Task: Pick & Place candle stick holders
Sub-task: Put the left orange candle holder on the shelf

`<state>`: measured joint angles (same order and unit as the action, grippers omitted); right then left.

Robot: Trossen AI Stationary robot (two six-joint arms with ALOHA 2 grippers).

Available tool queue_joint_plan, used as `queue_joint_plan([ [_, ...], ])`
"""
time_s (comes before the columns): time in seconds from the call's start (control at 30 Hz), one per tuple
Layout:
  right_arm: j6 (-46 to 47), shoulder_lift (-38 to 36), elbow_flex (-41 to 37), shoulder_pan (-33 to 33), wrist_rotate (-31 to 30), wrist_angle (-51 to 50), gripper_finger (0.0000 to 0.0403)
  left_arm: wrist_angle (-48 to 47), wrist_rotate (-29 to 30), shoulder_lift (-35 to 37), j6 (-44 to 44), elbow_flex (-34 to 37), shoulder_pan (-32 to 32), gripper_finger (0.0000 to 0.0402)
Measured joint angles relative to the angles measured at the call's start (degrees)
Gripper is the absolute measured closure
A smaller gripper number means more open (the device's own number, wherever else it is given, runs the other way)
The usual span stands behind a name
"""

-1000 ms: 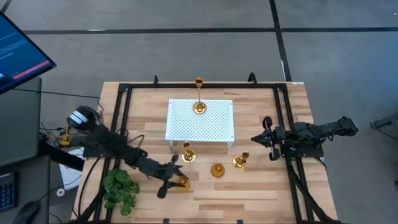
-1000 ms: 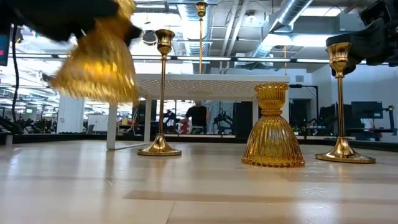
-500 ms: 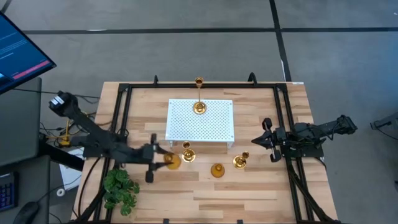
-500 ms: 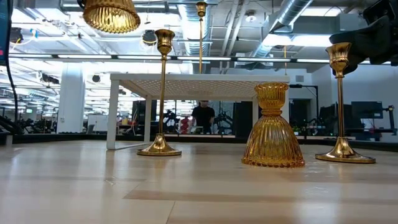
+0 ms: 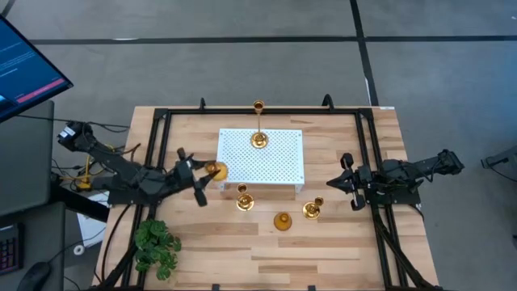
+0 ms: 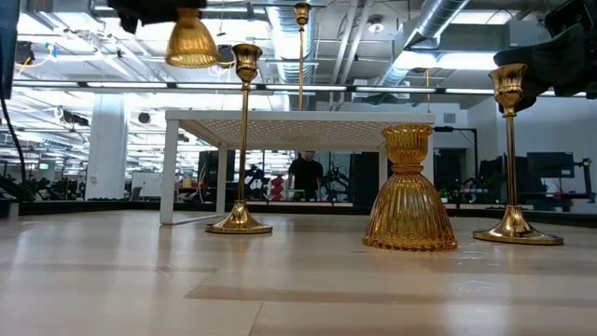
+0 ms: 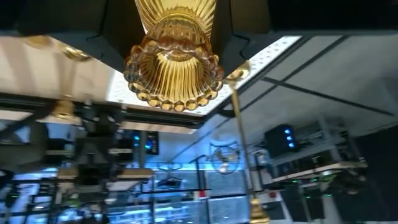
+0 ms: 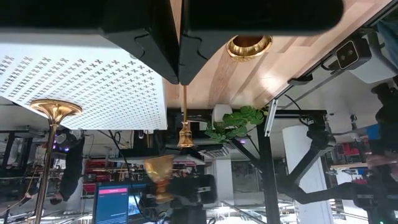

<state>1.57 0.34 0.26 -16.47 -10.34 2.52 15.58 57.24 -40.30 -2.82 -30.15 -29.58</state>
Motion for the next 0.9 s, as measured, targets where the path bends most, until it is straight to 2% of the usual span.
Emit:
queue_joint_plan([
  [0.1, -0.01, 0.0, 0.0, 0.0, -0.04, 0.0, 0.0403, 2.14, -4.19, -0.77, 0.04, 0.0, 5.13, 0.0257],
  [0.37, -0.46, 0.0, -0.01, 0.0, -0.18, 0.07, 0.0403, 4.46, -20.72, -3.92, 1.59, -0.02, 18.85, 0.0257],
  [0.6, -0.62, 0.0, 0.01, 0.0, -0.21, 0.07, 0.0403, 4.97, -29.35, -9.02, 4.73, -1.39, 27.46, 0.0257],
  [0.77, -0.62, 0.01, 0.0, 0.0, -0.21, 0.07, 0.0403, 5.04, -35.69, -15.04, 4.82, -6.18, 31.28, 0.0257],
  [0.9, -0.62, 0.0, -0.01, 0.0, -0.21, 0.05, 0.0403, 2.34, -37.82, -18.51, 4.83, -9.83, 33.59, 0.0257],
])
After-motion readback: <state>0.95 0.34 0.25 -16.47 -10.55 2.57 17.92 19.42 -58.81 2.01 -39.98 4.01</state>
